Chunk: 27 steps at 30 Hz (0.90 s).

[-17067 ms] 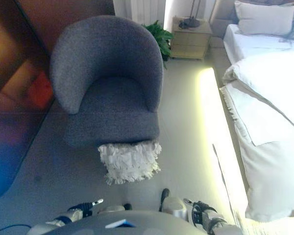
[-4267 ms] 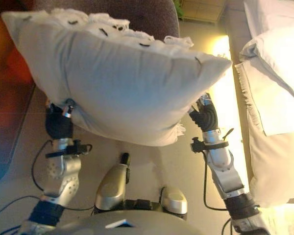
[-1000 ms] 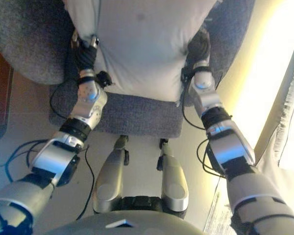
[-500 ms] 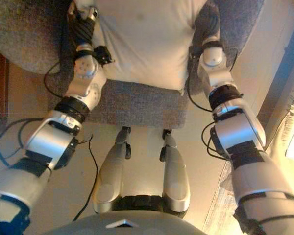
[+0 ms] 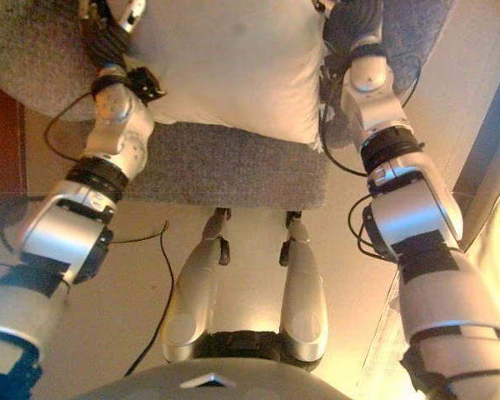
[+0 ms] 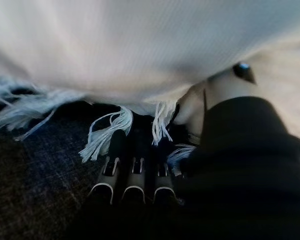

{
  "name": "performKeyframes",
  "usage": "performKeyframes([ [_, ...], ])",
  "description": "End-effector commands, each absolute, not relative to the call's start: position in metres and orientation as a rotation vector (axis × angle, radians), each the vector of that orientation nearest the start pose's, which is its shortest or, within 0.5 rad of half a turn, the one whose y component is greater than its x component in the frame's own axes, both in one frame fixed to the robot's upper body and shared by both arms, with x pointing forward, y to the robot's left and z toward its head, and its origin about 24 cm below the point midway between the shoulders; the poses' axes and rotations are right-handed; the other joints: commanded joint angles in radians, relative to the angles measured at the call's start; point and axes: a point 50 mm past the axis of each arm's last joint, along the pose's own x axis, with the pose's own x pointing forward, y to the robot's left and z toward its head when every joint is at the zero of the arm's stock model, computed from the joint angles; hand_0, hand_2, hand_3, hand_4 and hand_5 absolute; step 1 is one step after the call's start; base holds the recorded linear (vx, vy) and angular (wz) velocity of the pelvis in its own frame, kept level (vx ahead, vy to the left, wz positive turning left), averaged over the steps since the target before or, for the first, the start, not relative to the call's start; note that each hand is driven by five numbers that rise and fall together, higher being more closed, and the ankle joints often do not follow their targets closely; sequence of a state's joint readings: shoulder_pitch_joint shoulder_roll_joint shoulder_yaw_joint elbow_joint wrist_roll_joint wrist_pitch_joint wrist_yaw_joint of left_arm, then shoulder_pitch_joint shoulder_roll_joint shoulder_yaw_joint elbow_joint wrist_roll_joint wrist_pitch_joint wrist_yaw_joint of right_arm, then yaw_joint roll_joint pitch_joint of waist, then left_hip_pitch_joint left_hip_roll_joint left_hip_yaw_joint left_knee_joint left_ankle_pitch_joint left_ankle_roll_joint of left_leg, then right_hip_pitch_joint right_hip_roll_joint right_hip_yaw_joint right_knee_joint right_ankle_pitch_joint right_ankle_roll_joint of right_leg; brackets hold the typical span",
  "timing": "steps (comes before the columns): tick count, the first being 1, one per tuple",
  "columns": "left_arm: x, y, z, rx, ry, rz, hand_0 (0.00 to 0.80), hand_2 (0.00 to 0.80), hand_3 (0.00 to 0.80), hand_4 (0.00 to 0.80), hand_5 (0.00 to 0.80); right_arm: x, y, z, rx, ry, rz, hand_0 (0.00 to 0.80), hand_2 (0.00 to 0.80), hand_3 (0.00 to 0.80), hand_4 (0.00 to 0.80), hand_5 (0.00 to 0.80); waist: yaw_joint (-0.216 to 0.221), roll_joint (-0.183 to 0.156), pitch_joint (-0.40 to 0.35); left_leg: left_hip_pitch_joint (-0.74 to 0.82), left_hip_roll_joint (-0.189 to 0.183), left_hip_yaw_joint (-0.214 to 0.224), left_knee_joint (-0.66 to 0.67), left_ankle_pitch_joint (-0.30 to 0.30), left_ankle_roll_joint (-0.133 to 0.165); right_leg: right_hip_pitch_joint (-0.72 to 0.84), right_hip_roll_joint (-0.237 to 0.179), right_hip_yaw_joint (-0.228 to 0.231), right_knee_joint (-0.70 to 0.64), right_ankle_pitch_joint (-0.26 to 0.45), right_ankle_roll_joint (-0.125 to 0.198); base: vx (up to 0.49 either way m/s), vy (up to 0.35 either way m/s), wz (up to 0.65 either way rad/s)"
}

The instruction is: Pick up the cushion and take it to the sofa

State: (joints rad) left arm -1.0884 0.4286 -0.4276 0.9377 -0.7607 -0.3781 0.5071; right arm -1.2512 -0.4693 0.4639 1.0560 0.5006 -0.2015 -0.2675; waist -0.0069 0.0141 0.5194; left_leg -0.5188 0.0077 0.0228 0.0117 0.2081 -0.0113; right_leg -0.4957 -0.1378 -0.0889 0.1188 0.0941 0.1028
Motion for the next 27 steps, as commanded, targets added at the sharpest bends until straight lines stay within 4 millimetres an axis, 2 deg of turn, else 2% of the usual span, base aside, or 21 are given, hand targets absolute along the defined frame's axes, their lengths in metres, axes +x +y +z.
performKeyframes([
  [1, 0.401, 0.208, 0.229, -0.239, -0.475, 0.414, 0.000, 0.000, 0.000, 0.000, 0.000, 0.401, -0.240, 0.285, -0.272, -0.488, -0.339, 0.000, 0.000, 0.000, 0.000, 0.000, -0.015, 0.034, 0.001, 0.034, -0.022, 0.045, 0.084, -0.163, -0.046, -0.007, -0.021, -0.002, 0.005, -0.038, 0.004, 0.000, 0.000, 0.00],
  [2, 0.400, 0.211, 0.228, -0.238, -0.479, 0.417, 0.000, 0.000, 0.000, 0.000, 0.000, 0.399, -0.243, 0.283, -0.269, -0.490, -0.348, 0.000, 0.000, 0.000, 0.000, 0.000, -0.015, 0.033, 0.001, 0.041, -0.022, 0.046, 0.083, -0.165, -0.046, 0.000, -0.022, -0.004, 0.002, -0.039, 0.004, 0.000, 0.000, 0.00],
  [4, 0.390, 0.227, 0.214, -0.226, -0.485, 0.449, 0.000, 0.000, 0.000, 0.000, 0.000, 0.388, -0.261, 0.268, -0.263, -0.495, -0.402, 0.000, 0.000, 0.000, 0.000, 0.000, -0.013, 0.027, -0.012, 0.073, -0.020, 0.049, 0.078, -0.174, -0.045, 0.033, -0.026, -0.016, -0.008, -0.045, 0.003, 0.007, -0.018, 0.01],
  [8, 0.367, 0.264, 0.177, -0.236, -0.432, 0.557, 0.000, 0.000, 0.000, 0.000, 0.000, 0.363, -0.289, 0.222, -0.268, -0.456, -0.481, 0.000, 0.000, 0.000, 0.000, 0.000, -0.010, 0.007, -0.059, 0.140, -0.015, 0.055, 0.062, -0.198, -0.045, 0.099, -0.034, -0.044, -0.028, -0.062, 0.006, 0.022, -0.054, 0.01],
  [10, 0.355, 0.282, 0.159, -0.230, -0.395, 0.616, 0.000, 0.000, 0.000, 0.000, 0.000, 0.351, -0.309, 0.206, -0.273, -0.401, -0.543, 0.000, 0.000, 0.000, 0.000, 0.000, -0.009, 0.001, -0.089, 0.174, -0.014, 0.057, 0.051, -0.204, -0.043, 0.132, -0.036, -0.057, -0.041, -0.064, 0.005, 0.037, -0.043, 0.04],
  [14, 0.329, 0.316, 0.129, -0.204, -0.325, 0.707, 0.000, 0.000, 0.000, 0.000, 0.000, 0.321, -0.341, 0.164, -0.244, -0.317, -0.639, 0.000, 0.000, 0.000, 0.000, 0.000, -0.011, -0.015, -0.150, 0.259, -0.008, 0.061, 0.033, -0.222, -0.043, 0.216, -0.034, -0.071, -0.058, -0.082, 0.004, 0.082, -0.040, 0.06],
  [15, 0.318, 0.325, 0.116, -0.191, -0.296, 0.727, 0.000, 0.000, 0.000, 0.000, 0.000, 0.308, -0.349, 0.148, -0.244, -0.288, -0.673, 0.000, 0.000, 0.000, 0.000, 0.000, -0.013, -0.015, -0.177, 0.292, -0.005, 0.063, 0.022, -0.229, -0.044, 0.251, -0.030, -0.074, -0.070, -0.089, 0.004, 0.109, -0.028, 0.05],
  [18, 0.295, 0.329, 0.083, -0.125, -0.208, 0.746, 0.000, 0.000, 0.000, 0.000, 0.000, 0.279, -0.357, 0.111, -0.228, -0.208, -0.747, 0.000, 0.000, 0.000, 0.000, 0.000, -0.016, -0.016, -0.233, 0.365, 0.001, 0.059, -0.006, -0.234, -0.045, 0.333, -0.015, -0.077, -0.110, -0.091, 0.000, 0.118, -0.033, -0.04],
  [23, 0.234, 0.336, 0.019, -0.036, -0.014, 0.806, 0.000, 0.000, 0.000, 0.000, 0.000, 0.209, -0.378, 0.039, -0.210, 0.055, -0.893, 0.000, 0.000, 0.000, 0.000, 0.000, -0.019, -0.024, -0.334, 0.481, 0.009, 0.060, -0.025, -0.247, -0.036, 0.452, 0.005, -0.078, -0.148, -0.088, -0.005, 0.131, -0.056, -0.07],
  [25, 0.208, 0.341, -0.009, -0.013, 0.125, 0.798, 0.000, 0.000, 0.000, 0.000, 0.000, 0.179, -0.382, 0.011, -0.188, 0.170, -0.962, 0.000, 0.000, 0.000, 0.000, 0.000, -0.019, -0.029, -0.370, 0.521, 0.014, 0.065, -0.032, -0.254, -0.034, 0.489, 0.014, -0.076, -0.154, -0.091, -0.007, 0.114, -0.086, -0.16],
  [27, 0.182, 0.336, -0.037, 0.011, 0.276, 0.747, 0.000, 0.000, 0.000, 0.000, 0.000, 0.149, -0.381, -0.014, -0.194, 0.286, -1.011, 0.000, 0.000, 0.000, 0.000, 0.000, -0.020, -0.034, -0.398, 0.558, 0.018, 0.071, -0.046, -0.258, -0.033, 0.524, 0.024, -0.072, -0.166, -0.093, -0.007, 0.086, -0.097, -0.09],
])
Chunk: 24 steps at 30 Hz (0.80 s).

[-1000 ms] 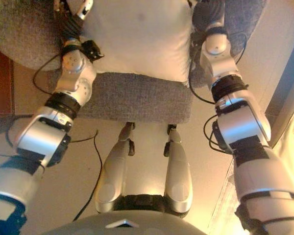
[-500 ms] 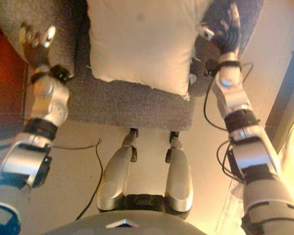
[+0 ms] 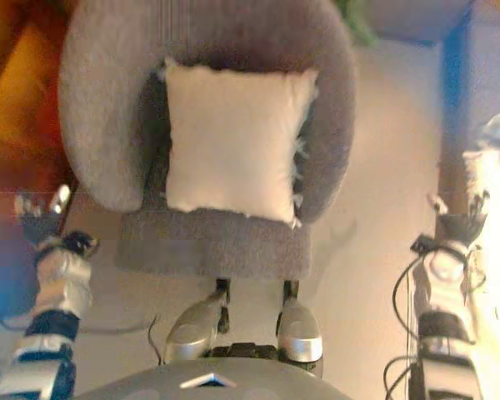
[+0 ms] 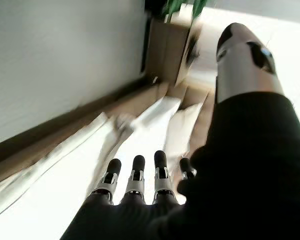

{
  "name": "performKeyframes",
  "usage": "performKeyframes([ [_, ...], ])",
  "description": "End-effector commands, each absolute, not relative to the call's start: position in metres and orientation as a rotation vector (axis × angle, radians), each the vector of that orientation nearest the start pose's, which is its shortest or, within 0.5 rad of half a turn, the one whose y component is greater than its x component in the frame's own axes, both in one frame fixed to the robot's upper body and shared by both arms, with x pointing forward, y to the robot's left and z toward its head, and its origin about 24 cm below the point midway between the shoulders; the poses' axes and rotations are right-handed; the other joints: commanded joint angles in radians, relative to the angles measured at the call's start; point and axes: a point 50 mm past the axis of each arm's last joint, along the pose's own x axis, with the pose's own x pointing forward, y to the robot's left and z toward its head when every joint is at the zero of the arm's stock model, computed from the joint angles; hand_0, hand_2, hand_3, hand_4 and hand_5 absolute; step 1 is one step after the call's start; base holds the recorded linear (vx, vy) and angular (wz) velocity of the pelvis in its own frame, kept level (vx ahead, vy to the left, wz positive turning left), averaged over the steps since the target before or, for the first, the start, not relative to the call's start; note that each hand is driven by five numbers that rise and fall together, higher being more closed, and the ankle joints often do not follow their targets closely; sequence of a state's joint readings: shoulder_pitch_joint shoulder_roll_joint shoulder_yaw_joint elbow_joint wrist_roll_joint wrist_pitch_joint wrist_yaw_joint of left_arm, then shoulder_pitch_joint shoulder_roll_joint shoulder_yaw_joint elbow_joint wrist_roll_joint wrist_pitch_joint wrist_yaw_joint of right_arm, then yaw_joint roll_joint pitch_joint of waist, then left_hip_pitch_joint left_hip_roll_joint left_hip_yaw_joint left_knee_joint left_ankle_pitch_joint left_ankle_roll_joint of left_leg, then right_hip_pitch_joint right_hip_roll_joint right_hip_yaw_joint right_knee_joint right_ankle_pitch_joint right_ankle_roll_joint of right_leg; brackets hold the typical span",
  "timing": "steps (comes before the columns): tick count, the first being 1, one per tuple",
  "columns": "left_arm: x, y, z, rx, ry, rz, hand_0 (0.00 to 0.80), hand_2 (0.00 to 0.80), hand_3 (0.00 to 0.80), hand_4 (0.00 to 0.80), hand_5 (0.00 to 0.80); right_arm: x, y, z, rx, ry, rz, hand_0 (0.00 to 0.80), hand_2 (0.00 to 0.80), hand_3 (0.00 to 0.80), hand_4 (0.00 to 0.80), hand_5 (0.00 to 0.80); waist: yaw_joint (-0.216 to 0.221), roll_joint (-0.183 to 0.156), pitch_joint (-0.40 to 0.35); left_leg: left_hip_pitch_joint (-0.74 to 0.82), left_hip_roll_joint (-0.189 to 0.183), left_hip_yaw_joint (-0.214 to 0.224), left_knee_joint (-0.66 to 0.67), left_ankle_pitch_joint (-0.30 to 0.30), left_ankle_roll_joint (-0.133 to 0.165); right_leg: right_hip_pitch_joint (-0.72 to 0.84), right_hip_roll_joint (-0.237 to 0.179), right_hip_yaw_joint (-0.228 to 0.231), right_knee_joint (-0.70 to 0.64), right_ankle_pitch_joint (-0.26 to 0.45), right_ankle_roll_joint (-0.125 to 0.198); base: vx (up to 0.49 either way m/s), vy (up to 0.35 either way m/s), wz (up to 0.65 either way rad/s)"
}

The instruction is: Pick up the cushion and take it to the sofa

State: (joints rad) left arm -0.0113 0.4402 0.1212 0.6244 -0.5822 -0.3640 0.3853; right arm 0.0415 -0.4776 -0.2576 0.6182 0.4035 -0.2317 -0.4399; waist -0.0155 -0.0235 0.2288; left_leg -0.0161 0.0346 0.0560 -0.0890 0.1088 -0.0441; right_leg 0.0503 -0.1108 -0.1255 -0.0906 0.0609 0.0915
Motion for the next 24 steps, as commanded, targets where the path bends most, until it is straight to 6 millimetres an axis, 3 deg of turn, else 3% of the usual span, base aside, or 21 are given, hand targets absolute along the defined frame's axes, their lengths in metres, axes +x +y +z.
performKeyframes([
  [1, 0.171, 0.332, -0.051, 0.004, 0.364, 0.714, 0.000, 0.000, 0.000, 0.000, 0.000, 0.136, -0.380, -0.027, -0.179, 0.351, -1.024, 0.000, 0.000, 0.000, 0.000, 0.000, -0.011, 0.002, -0.116, 0.071, -0.007, 0.039, 0.047, -0.160, 0.000, -0.006, 0.003, -0.032, 0.037, -0.061, 0.003, 0.061, -0.098, -0.03],
  [5, 0.115, 0.305, -0.106, -0.026, 0.708, 0.655, 0.000, 0.000, 0.000, 0.000, 0.000, 0.076, -0.357, -0.089, -0.161, 0.708, -0.988, 0.000, 0.000, 0.000, 0.000, 0.000, -0.004, -0.002, -0.145, 0.122, -0.007, 0.034, 0.025, -0.165, 0.005, 0.048, 0.018, -0.022, 0.012, -0.062, -0.003, 0.039, -0.067, -0.02],
  [8, 0.081, 0.293, -0.129, -0.010, 0.873, 0.726, 0.000, 0.000, 0.000, 0.000, 0.000, 0.035, -0.329, -0.126, -0.082, 0.988, -0.919, 0.000, 0.000, 0.000, 0.000, 0.000, 0.002, -0.007, -0.156, 0.141, -0.006, 0.029, 0.013, -0.164, 0.010, 0.068, 0.025, -0.015, 0.006, -0.065, -0.007, 0.007, -0.057, 0.01],
  [10, 0.063, 0.283, -0.142, -0.025, 0.961, 0.726, 0.000, 0.000, 0.000, 0.000, 0.000, 0.013, -0.301, -0.146, -0.015, 1.153, -0.851, 0.000, 0.000, 0.000, 0.000, 0.000, 0.005, -0.009, -0.160, 0.149, -0.005, 0.024, 0.009, -0.165, 0.013, 0.077, 0.028, -0.014, 0.003, -0.069, -0.010, -0.004, -0.048, -0.01],
  [11, 0.048, 0.267, -0.153, -0.008, 1.068, 0.697, 0.000, 0.000, 0.000, 0.000, 0.000, 0.004, -0.275, -0.158, 0.027, 1.265, -0.781, 0.000, 0.000, 0.000, 0.000, 0.000, 0.009, -0.010, -0.166, 0.155, -0.004, 0.021, 0.005, -0.166, 0.016, 0.083, 0.030, -0.012, 0.003, -0.073, -0.013, -0.009, -0.041, 0.00],
  [12, 0.047, 0.265, -0.155, -0.008, 1.087, 0.694, 0.000, 0.000, 0.000, 0.000, 0.000, 0.004, -0.271, -0.160, 0.039, 1.281, -0.770, 0.000, 0.000, 0.000, 0.000, 0.000, 0.009, -0.010, -0.166, 0.155, -0.004, 0.020, 0.005, -0.166, 0.017, 0.083, 0.030, -0.012, 0.003, -0.073, -0.013, -0.022, -0.047, 0.01],
  [13, 0.035, 0.253, -0.162, 0.002, 1.178, 0.680, 0.000, 0.000, 0.000, 0.000, 0.000, 0.005, -0.250, -0.167, 0.094, 1.343, -0.723, 0.000, 0.000, 0.000, 0.000, 0.000, 0.008, -0.010, -0.170, 0.158, -0.003, 0.018, 0.002, -0.166, 0.017, 0.086, 0.032, -0.009, 0.003, -0.075, -0.015, -0.019, -0.030, -0.01],
  [14, 0.030, 0.248, -0.165, -0.002, 1.225, 0.677, 0.000, 0.000, 0.000, 0.000, 0.000, 0.006, -0.241, -0.170, 0.110, 1.364, -0.694, 0.000, 0.000, 0.000, 0.000, 0.000, 0.007, -0.010, -0.171, 0.161, -0.003, 0.016, 0.002, -0.168, 0.017, 0.089, 0.033, -0.008, 0.003, -0.076, -0.016, -0.022, -0.032, -0.02],
  [17, 0.013, 0.233, -0.172, -0.063, 1.394, 0.627, 0.000, 0.000, 0.000, 0.000, 0.000, 0.021, -0.215, -0.175, 0.069, 1.381, -0.461, 0.000, 0.000, 0.000, 0.000, 0.000, 0.003, -0.010, -0.176, 0.165, -0.004, 0.012, 0.002, -0.177, 0.017, 0.095, 0.037, -0.007, 0.003, -0.083, -0.021, 0.000, 0.000, 0.00],
  [21, 0.027, 0.224, -0.174, -0.065, 1.400, 0.491, 0.000, 0.000, 0.000, 0.000, 0.000, 0.038, -0.205, -0.176, -0.021, 1.354, -0.291, 0.000, 0.000, 0.000, 0.000, 0.000, -0.002, -0.006, -0.183, 0.163, -0.008, 0.011, 0.002, -0.185, 0.018, 0.095, 0.035, -0.010, 0.003, -0.089, -0.022, 0.000, 0.000, 0.00],
  [24, 0.039, 0.219, -0.175, -0.079, 1.417, 0.393, 0.000, 0.000, 0.000, 0.000, 0.000, 0.037, -0.206, -0.176, -0.040, 1.385, -0.237, 0.000, 0.000, 0.000, 0.000, 0.000, -0.005, 0.002, -0.186, 0.156, -0.011, 0.011, 0.002, -0.186, 0.021, 0.095, 0.033, -0.018, 0.003, -0.091, -0.020, 0.000, 0.000, 0.00],
])
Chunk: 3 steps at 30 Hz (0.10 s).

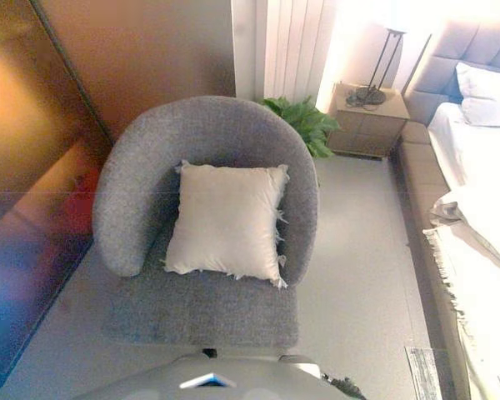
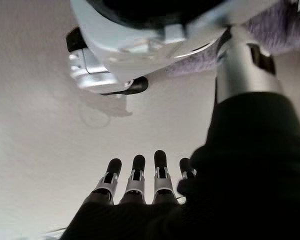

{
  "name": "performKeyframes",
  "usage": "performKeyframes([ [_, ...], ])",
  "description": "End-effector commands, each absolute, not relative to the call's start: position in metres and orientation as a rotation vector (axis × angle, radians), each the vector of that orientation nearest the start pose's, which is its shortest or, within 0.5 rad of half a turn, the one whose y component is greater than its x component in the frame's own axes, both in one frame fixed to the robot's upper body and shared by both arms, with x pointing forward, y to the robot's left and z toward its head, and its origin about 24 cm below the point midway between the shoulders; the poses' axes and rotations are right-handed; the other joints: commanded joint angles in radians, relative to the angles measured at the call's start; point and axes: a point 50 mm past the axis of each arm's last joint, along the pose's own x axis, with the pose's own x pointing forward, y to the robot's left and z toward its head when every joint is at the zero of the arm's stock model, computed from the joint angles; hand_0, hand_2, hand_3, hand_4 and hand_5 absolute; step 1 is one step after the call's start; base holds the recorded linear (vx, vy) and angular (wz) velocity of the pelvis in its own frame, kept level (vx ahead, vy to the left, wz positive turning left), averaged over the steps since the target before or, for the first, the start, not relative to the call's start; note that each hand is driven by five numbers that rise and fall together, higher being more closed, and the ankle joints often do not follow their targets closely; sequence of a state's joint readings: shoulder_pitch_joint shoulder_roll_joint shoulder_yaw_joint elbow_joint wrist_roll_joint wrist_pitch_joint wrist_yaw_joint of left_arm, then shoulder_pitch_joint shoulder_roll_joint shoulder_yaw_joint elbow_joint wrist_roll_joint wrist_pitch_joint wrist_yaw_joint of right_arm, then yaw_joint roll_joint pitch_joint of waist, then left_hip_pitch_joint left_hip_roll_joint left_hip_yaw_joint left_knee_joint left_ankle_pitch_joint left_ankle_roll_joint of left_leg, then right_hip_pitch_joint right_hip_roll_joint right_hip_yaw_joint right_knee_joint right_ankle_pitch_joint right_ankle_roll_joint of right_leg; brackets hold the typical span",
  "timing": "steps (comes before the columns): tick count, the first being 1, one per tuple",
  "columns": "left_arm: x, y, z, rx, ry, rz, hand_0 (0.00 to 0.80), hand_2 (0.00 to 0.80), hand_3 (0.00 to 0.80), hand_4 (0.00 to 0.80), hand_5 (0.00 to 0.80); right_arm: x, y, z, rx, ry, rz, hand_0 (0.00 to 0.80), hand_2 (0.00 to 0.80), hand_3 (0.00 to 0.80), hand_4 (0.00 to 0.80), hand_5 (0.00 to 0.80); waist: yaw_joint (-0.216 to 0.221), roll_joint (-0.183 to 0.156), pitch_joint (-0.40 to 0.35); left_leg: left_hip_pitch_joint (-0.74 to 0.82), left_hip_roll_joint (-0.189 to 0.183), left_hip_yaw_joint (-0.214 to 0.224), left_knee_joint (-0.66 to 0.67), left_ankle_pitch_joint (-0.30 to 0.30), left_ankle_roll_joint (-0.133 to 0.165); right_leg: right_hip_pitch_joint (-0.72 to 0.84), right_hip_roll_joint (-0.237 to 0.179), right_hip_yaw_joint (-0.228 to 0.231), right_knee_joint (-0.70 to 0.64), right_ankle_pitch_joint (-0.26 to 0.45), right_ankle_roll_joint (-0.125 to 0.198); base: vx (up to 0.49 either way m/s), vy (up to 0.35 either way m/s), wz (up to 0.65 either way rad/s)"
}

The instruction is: Pick up the cushion and take it to the sofa

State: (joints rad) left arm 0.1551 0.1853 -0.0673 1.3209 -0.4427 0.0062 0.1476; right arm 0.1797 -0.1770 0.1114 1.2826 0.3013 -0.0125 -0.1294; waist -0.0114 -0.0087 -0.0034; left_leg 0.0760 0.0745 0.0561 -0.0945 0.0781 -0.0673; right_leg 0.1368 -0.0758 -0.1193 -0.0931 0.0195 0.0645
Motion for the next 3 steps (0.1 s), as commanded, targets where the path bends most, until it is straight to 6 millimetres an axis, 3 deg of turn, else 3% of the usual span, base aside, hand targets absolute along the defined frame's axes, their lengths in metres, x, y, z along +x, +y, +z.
performKeyframes([
  [1, 0.0414, 0.2180, -0.1745, -0.072, 1.423, 0.380, 0.000, 0.000, 0.000, 0.000, 0.000, 0.0361, -0.2068, -0.1760, -0.037, 1.388, -0.238, 0.000, 0.000, 0.000, 0.000, 0.000, -0.009, -0.011, 0.046, 0.063, -0.051, 0.010, 0.007, -0.155, 0.044, 0.009, -0.002, -0.027, 0.006, -0.050, 0.007, 0.000, 0.000, 0.00],
  [3, 0.0449, 0.2195, -0.1739, -0.040, 1.425, 0.380, 0.000, 0.000, 0.000, 0.000, 0.000, 0.0383, -0.2075, -0.1756, -0.030, 1.373, -0.237, 0.000, 0.000, 0.000, 0.000, 0.000, -0.011, -0.008, 0.045, 0.060, -0.053, 0.006, 0.007, -0.155, 0.044, 0.008, -0.001, -0.027, 0.006, -0.051, 0.008, 0.000, 0.000, 0.00],
])
